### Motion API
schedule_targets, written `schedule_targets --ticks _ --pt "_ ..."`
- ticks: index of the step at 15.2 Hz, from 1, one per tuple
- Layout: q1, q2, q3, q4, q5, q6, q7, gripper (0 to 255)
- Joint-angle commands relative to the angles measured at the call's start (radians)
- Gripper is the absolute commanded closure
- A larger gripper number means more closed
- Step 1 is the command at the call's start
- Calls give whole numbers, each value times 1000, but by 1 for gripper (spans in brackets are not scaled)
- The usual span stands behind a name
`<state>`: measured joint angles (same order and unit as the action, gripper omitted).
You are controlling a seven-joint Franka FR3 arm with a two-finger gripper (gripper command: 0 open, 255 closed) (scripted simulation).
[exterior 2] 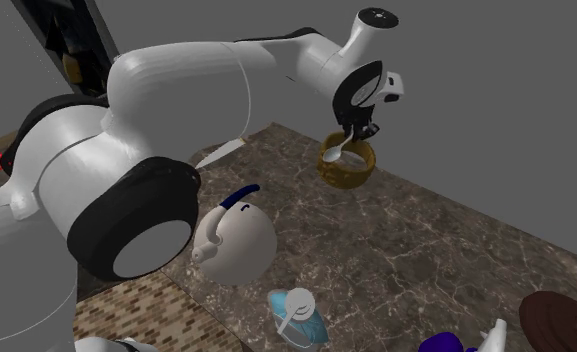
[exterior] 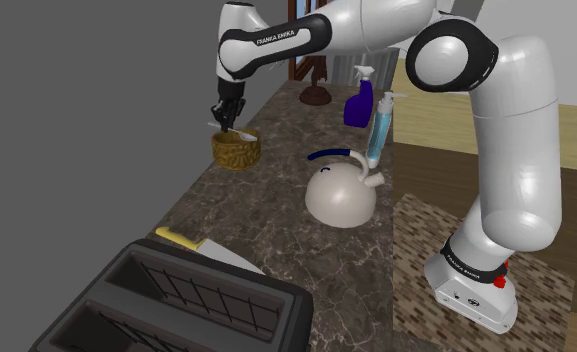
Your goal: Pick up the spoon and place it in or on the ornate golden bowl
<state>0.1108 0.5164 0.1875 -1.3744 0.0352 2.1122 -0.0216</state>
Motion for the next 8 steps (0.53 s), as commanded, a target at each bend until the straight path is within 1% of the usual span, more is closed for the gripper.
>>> schedule_targets --ticks 1,7,8 --pt "0 2 0 -20 1 17 -1 255" --pt "0 2 0 -20 1 17 -1 255" --pt "1 3 0 -19 0 17 0 0"
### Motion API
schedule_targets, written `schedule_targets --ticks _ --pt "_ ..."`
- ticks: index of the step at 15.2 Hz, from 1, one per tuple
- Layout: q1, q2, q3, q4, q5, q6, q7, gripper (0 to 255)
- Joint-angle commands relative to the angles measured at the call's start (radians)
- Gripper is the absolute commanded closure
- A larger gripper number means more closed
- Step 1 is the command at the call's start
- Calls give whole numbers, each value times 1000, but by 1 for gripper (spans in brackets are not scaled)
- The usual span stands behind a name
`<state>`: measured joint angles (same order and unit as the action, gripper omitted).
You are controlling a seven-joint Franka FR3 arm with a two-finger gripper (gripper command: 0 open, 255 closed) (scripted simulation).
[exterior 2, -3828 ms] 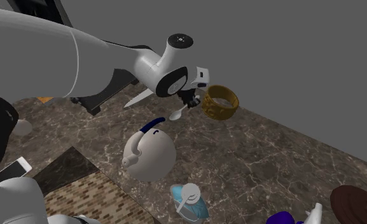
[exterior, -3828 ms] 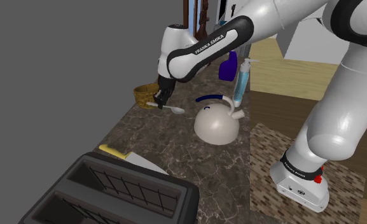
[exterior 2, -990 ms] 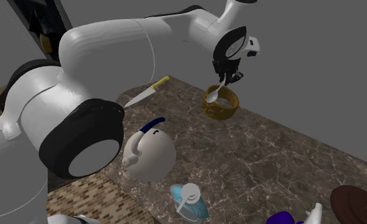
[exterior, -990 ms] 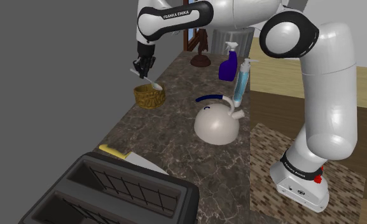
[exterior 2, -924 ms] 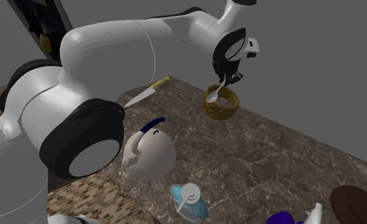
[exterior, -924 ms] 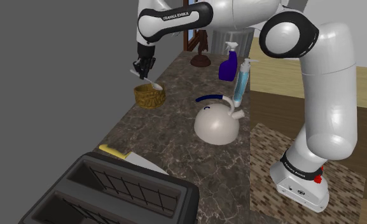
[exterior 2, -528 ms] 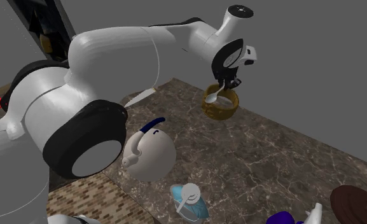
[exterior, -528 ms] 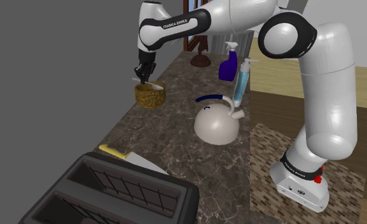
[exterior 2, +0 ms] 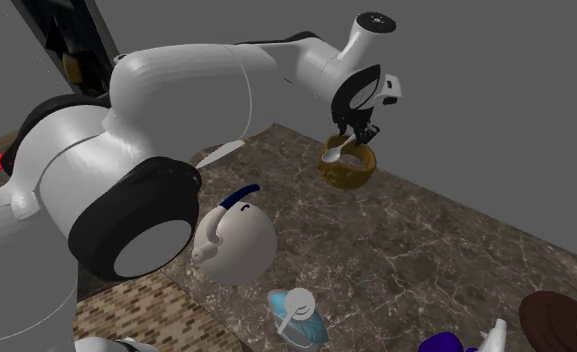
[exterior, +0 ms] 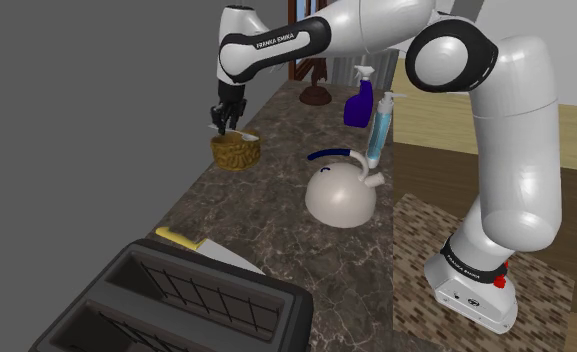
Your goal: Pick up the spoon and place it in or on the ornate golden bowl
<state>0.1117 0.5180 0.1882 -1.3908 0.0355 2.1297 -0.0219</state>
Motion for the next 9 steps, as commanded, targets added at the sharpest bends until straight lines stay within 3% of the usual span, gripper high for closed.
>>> schedule_targets --ticks 1,5,9 --pt "0 1 0 -1 0 -2 1 0" --pt "-1 0 0 -4 0 0 -1 0" --pt "-13 -57 2 31 9 -93 -5 0"
